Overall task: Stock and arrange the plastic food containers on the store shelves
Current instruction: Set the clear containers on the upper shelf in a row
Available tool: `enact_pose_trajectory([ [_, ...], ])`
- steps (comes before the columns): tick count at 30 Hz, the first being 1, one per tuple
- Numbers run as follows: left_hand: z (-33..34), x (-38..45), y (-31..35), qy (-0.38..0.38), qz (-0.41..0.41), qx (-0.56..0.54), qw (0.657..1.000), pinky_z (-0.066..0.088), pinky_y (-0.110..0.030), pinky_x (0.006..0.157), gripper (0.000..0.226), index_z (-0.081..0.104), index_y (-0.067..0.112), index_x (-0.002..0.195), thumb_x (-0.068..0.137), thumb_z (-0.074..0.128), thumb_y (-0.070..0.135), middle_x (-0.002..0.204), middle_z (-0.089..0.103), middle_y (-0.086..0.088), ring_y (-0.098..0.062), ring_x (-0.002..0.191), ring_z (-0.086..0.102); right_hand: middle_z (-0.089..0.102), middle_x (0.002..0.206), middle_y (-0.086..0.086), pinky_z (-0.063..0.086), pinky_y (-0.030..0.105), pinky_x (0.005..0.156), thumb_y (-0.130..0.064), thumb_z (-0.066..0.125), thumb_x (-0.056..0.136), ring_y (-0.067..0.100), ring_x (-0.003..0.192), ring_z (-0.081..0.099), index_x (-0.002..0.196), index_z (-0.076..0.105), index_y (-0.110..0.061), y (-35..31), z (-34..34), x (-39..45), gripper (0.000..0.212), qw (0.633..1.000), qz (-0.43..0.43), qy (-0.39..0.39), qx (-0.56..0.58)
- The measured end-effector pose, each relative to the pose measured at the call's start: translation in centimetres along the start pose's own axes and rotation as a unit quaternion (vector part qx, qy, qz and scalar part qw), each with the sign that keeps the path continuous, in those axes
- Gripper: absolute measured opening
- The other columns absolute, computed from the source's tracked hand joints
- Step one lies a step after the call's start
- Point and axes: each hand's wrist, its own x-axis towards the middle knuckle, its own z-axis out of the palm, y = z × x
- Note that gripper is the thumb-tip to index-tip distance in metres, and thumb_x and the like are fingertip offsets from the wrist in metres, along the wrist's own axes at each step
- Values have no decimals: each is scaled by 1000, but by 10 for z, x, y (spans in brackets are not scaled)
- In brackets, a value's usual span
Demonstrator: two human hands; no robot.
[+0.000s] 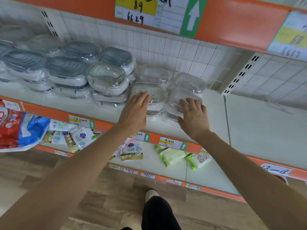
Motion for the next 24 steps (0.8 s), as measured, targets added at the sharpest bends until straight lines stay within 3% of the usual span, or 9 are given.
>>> enact_pose_trajectory([
  [3, -11, -12, 4, 34, 22, -24, 999, 23, -37, 109, 54, 47, 1, 133, 80, 55, 1, 137, 45, -15, -31, 127, 41, 44, 139, 8, 25, 37, 101, -22, 56, 88, 26, 126, 40, 134, 45, -7, -6, -10, -9, 49, 999, -42, 13, 8],
  [5, -17, -22, 7, 33, 31, -21, 999, 31, -38, 100, 43, 57, 4, 120, 77, 57, 2, 121, 54, -12, -30, 115, 48, 54, 128, 12, 33, 42, 96, -17, 61, 84, 30, 116, 50, 125, 55, -3, -15, -17, -17, 44, 996, -82, 9, 17],
  [7, -26, -34, 8, 10, 28, -19, 999, 33, -35, 93, 35, 58, 7, 117, 82, 55, 7, 114, 56, -8, -27, 109, 50, 57, 122, 13, 36, 42, 91, -15, 62, 83, 32, 112, 53, 122, 58, -2, -26, -24, -25, 41, 992, -122, -17, 25],
  [13, -81, -80, -16, -67, -23, 14, 997, 34, -31, 85, 27, 53, 11, 119, 94, 43, 15, 110, 60, -6, -23, 103, 52, 46, 131, 0, 26, 31, 98, -27, 47, 93, 21, 124, 38, 135, 44, -16, -70, -61, -39, 43, 978, -176, -105, 28],
  [24, -221, -227, -106, -102, -92, 63, 988, 38, -36, 86, 31, 55, 12, 121, 91, 49, 17, 119, 53, -7, -26, 111, 49, 46, 132, 6, 33, 33, 97, -27, 50, 93, 24, 125, 39, 137, 38, -13, -237, -156, -76, 47, 958, -254, -116, 56],
])
